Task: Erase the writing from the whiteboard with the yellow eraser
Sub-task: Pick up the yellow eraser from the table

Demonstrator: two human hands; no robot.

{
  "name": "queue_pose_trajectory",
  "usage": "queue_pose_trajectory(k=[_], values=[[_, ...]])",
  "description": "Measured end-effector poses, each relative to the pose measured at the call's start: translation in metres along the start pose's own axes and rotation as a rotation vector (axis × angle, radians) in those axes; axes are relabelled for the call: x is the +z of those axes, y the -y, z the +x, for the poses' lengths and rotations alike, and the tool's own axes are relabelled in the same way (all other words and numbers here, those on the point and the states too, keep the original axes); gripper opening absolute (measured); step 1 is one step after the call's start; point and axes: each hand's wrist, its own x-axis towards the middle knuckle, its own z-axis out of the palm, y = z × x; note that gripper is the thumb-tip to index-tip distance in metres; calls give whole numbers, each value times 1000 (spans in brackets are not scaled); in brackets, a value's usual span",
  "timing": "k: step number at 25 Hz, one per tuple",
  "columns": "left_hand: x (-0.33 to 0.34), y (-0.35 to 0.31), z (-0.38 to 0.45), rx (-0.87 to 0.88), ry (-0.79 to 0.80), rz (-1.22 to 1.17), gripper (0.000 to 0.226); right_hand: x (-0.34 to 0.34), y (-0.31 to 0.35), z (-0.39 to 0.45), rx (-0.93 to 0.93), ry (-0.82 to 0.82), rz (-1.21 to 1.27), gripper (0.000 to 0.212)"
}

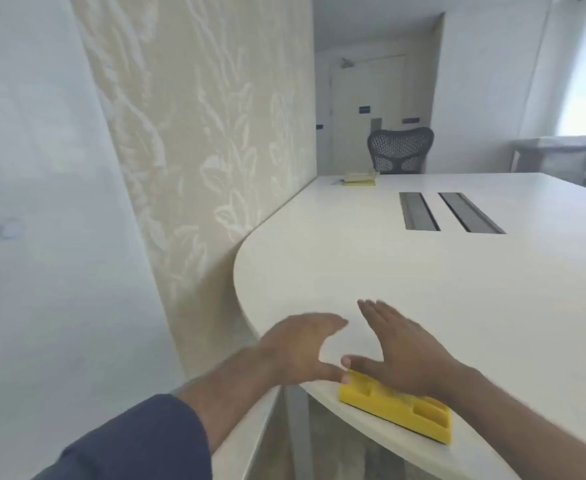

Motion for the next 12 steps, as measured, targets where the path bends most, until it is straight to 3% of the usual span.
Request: queue_pose_trajectory(k=[4,8,12], values=[[27,-28,16,-10,195,-168,106,9,-26,-37,49,124,15,93],[32,-28,19,-37,191,-170,90,5,-38,-58,27,147,91,83],[36,-32,14,-20,179,-173,84,4,-40,-62,-34,139,129,51]])
